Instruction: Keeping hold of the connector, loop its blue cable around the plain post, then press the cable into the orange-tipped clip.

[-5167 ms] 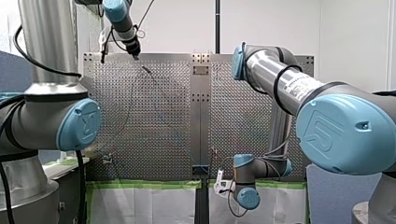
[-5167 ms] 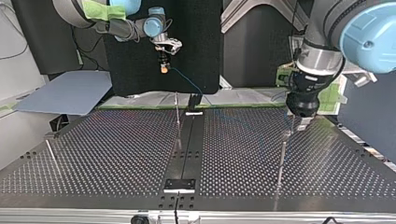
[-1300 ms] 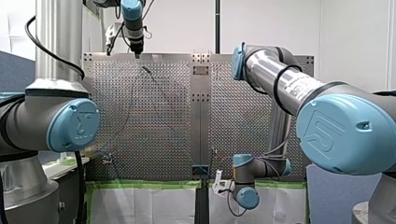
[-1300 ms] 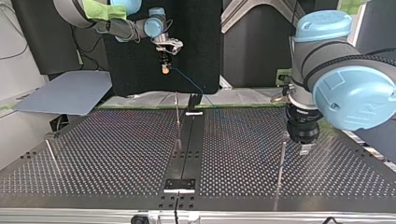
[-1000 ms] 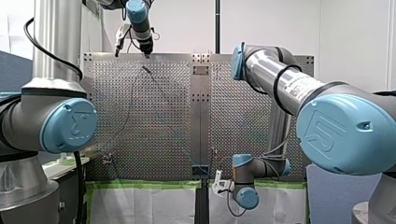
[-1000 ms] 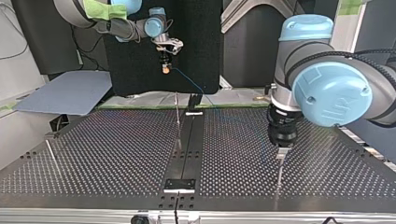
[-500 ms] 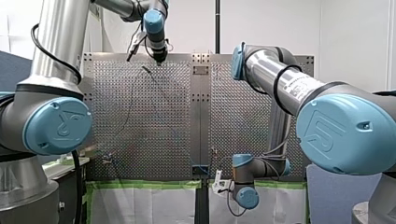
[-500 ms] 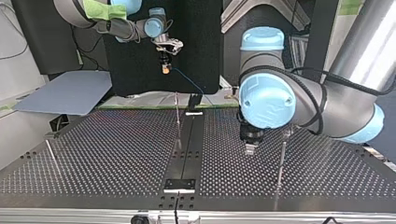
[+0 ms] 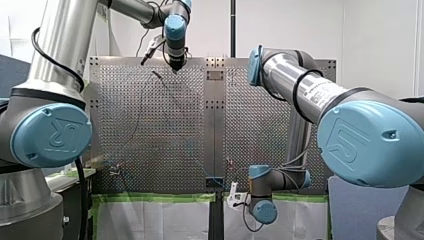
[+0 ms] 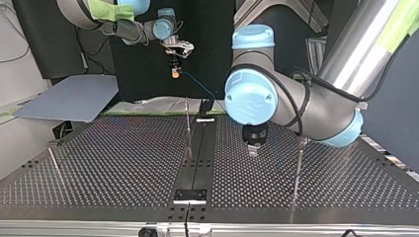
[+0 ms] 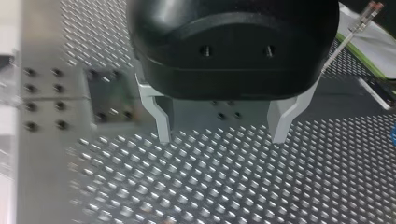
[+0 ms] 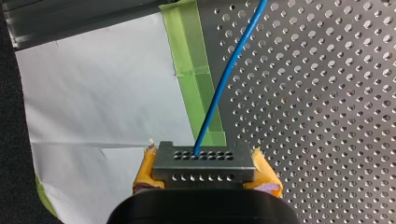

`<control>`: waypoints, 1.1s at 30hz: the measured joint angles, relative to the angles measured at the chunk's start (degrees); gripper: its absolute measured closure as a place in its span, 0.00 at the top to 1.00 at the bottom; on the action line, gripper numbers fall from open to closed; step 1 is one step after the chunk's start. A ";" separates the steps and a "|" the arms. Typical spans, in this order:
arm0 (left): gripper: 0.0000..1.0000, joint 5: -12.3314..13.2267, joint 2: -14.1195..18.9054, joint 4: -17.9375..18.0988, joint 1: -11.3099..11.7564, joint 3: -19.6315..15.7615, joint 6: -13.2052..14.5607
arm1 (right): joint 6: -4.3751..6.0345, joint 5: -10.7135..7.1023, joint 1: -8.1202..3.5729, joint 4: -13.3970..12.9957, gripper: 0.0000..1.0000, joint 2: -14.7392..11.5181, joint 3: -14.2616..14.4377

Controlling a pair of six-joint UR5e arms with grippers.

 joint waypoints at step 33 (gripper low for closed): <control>1.00 -9.28 -8.40 11.10 2.17 -3.16 3.08 | 0.03 -1.07 0.27 -0.04 0.00 0.17 0.03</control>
